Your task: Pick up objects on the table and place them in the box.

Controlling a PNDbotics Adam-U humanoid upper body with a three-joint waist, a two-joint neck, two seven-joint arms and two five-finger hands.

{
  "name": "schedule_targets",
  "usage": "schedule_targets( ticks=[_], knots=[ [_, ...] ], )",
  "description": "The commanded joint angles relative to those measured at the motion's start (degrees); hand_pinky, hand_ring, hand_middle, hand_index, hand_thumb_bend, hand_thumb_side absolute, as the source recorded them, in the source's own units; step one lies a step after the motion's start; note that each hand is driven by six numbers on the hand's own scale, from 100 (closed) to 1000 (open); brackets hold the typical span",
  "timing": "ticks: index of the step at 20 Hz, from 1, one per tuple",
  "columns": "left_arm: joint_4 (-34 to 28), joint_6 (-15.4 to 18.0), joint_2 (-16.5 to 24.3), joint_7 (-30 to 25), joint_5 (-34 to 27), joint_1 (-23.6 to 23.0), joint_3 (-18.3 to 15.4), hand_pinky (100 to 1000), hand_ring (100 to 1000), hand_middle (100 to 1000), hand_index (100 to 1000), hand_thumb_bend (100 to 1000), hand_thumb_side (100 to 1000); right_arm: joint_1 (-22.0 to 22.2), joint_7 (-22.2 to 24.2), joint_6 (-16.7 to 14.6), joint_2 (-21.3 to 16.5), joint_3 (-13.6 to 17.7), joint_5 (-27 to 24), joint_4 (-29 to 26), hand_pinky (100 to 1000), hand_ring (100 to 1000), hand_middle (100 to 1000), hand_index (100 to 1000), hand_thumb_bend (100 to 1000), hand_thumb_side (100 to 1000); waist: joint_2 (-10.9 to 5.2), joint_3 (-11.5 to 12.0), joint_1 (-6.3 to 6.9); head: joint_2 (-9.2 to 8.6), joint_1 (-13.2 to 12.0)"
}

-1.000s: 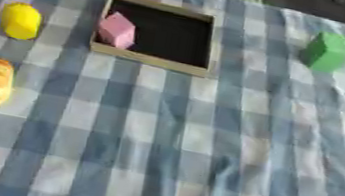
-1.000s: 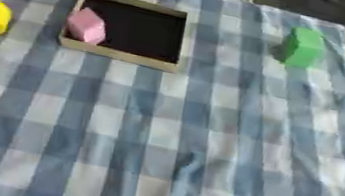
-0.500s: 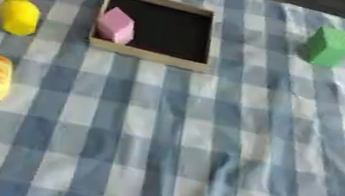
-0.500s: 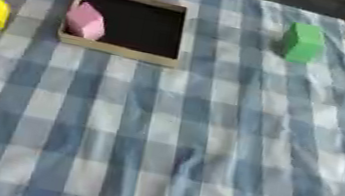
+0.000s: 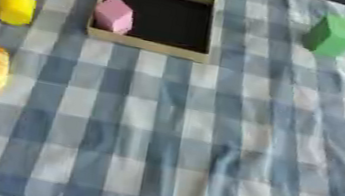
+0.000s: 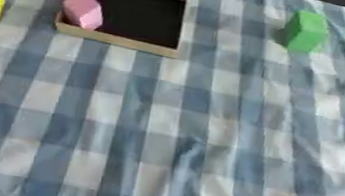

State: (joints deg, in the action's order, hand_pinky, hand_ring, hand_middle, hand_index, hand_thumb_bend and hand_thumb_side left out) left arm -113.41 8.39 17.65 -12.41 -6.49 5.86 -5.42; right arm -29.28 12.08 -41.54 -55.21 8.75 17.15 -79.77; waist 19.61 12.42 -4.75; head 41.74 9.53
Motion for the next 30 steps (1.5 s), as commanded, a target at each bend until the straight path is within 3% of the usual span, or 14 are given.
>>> schedule_targets(
  ticks=[1, 3, 7, 11, 15, 21, 30],
  knots=[
    [-1.18, 0.31, 0.70, -0.21, 0.44, 0.50, 0.05, 1000, 828, 776, 833, 100, 555, -0.96, 0.94, -0.12, -1.97, 0.24, 1.32, 0.01, 883, 1000, 447, 864, 100, 208, -0.07, 0.04, 0.31, -0.88, 0.11],
    [-1.18, 0.39, 0.67, -0.43, 0.55, 0.53, 0.13, 1000, 829, 777, 833, 100, 554, -1.23, 1.98, -0.10, -2.06, 0.01, 2.60, 0.49, 890, 1000, 499, 881, 100, 217, 0.03, 0.10, 0.31, -1.15, 0.14],
    [-1.18, 0.55, 0.69, -0.76, 0.71, 0.56, 0.21, 1000, 830, 778, 834, 100, 552, -2.12, 4.65, -0.40, -2.71, -0.95, 6.67, 2.93, 911, 1000, 756, 929, 100, 262, 0.17, 0.27, 0.30, -1.57, 0.13],
    [-1.18, 0.60, 0.72, -1.12, 0.71, 0.67, 0.39, 1000, 831, 779, 835, 100, 551, -3.92, 6.82, -1.46, -3.56, -2.88, 11.47, 7.36, 930, 1000, 910, 955, 100, 290, 0.19, 0.45, 0.22, -2.20, 0.11],
    [-1.18, 0.52, 0.72, -1.53, 0.79, 0.73, 0.51, 1000, 832, 780, 835, 100, 552, -5.92, 8.22, -2.99, -3.79, -4.77, 14.62, 11.70, 945, 1000, 936, 958, 100, 412, 0.17, 0.62, 0.13, -2.62, 0.24],
    [-1.18, 0.38, 0.71, -2.05, 0.95, 0.77, 0.70, 1000, 833, 781, 835, 100, 552, -8.49, 7.67, -3.37, -3.22, -6.74, 15.59, 16.72, 967, 1000, 873, 967, 100, 451, 0.13, 0.72, -0.08, -3.00, 0.35],
    [-1.18, 0.38, 0.75, -2.69, 1.11, 0.81, 0.92, 1000, 835, 782, 836, 100, 551, -11.81, 5.44, -3.24, -1.85, -8.60, 19.06, 21.27, 965, 1000, 908, 981, 101, 470, 0.22, 1.02, -0.29, -3.24, 0.48]
  ],
)
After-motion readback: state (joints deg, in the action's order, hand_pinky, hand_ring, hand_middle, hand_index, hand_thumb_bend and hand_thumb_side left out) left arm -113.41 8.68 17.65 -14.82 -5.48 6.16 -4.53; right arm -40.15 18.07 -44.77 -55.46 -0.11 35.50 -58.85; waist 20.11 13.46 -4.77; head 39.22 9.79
